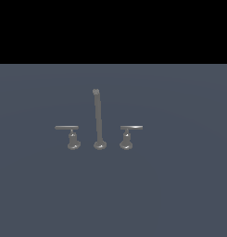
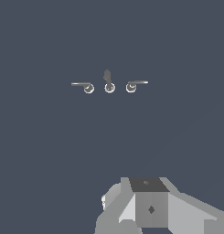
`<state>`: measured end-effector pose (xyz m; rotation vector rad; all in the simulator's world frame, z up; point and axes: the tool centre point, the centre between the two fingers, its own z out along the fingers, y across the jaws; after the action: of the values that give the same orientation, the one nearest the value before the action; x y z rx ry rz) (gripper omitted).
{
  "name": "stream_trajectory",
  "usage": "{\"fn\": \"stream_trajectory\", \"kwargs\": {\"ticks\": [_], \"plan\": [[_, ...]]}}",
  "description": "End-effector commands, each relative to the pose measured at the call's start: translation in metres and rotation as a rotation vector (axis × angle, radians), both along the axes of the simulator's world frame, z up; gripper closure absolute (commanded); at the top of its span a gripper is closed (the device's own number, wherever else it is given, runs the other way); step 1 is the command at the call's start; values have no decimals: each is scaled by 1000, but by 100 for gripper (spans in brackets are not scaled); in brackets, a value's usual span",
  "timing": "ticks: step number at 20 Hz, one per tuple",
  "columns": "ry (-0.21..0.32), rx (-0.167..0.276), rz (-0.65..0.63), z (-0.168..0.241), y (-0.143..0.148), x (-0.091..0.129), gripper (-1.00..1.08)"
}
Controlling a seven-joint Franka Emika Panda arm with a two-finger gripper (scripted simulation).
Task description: Turn on the faucet by rotating a designated handle.
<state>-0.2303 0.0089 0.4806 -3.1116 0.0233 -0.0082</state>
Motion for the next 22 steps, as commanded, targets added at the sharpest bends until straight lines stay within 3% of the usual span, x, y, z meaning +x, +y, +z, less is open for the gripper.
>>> {"fn": "stream_trajectory", "kwargs": {"ticks": [1,13,22], "plan": [[5,20,-30,-6,5,10,108],[68,130,-274,-56,43,78,108],[132,168,-502,-109,77,125,108]]}}
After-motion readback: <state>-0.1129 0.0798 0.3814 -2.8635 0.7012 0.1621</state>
